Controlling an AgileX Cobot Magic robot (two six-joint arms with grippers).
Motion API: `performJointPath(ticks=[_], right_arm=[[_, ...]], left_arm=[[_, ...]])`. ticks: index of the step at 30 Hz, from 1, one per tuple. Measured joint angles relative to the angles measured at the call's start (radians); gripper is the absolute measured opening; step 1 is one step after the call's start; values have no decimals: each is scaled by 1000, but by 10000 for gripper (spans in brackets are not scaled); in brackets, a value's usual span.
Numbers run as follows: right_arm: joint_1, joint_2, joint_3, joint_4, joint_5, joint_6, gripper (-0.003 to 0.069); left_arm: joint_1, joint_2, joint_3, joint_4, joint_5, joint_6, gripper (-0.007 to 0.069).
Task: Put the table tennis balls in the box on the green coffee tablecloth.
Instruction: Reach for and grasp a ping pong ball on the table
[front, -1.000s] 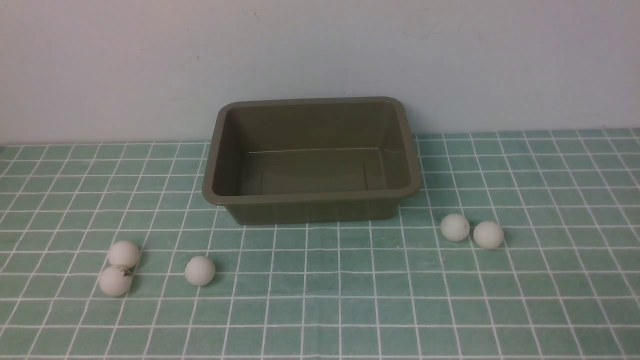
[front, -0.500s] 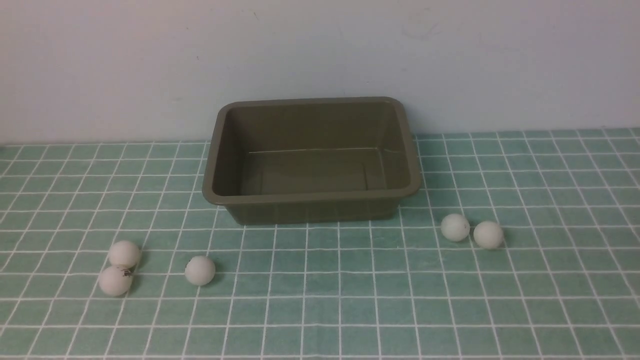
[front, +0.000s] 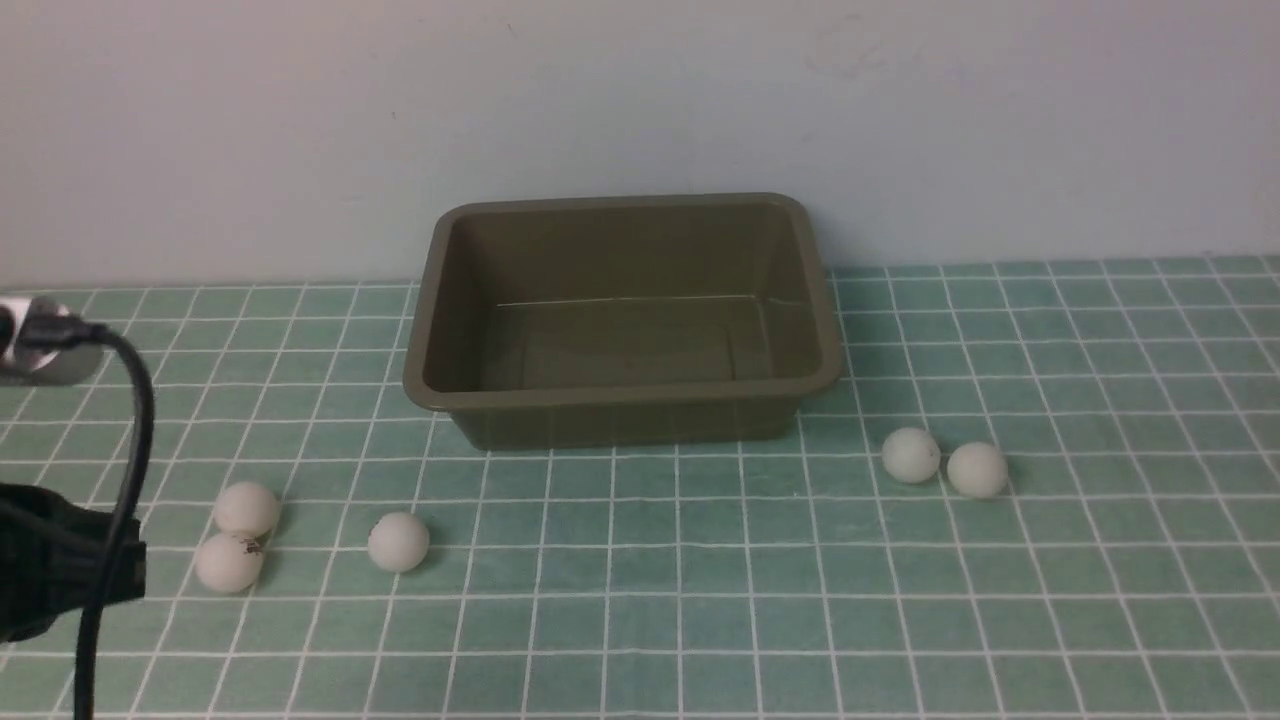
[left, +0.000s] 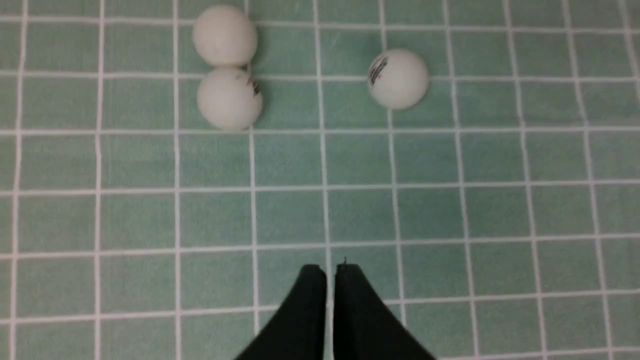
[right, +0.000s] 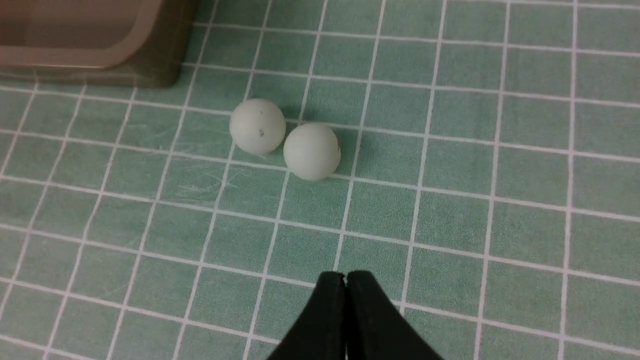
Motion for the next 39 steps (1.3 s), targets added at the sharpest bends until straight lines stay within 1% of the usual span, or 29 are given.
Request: performJointPath(ticks=[2, 5, 7, 10, 12, 14, 15, 18, 21, 24, 26, 28, 30, 39], right_arm=[[66, 122, -89, -61, 11, 0, -10], [157, 242, -178, -176, 22, 0, -10], [266, 380, -292, -373, 68, 7, -10], [317, 481, -382, -499, 95, 67, -8], [326, 556, -461, -542, 134, 116, 8], [326, 598, -523, -545, 177, 133, 34], [326, 614, -550, -539, 197, 135, 58], [326, 657, -620, -481, 226, 106, 184], [326, 683, -627, -444, 238, 22, 328], [326, 731, -627, -444, 260, -55, 494], [326, 757, -627, -444, 264, -73, 569], [326, 782, -627, -452, 266, -79, 603], [326, 798, -627, -452, 264, -81, 609], [326, 865, -629, -429, 236, -104, 575]], left_arm=[[0, 36, -7, 7, 3, 1, 9], [0, 60, -8, 14, -1, 8, 9], [0, 60, -8, 14, -9, 20, 9], [0, 60, -9, 15, -10, 36, 9], [0, 60, -9, 16, -9, 37, 9], [0, 60, -9, 16, -7, 38, 9], [0, 60, -9, 16, -7, 38, 9], [0, 60, -9, 16, -6, 38, 9], [0, 60, -9, 16, -4, 38, 9], [0, 60, -9, 15, -4, 38, 9], [0, 60, -9, 14, -3, 39, 9], [0, 60, -9, 13, -3, 39, 9], [0, 60, -9, 12, -3, 39, 9], [0, 60, -9, 12, -2, 40, 9]])
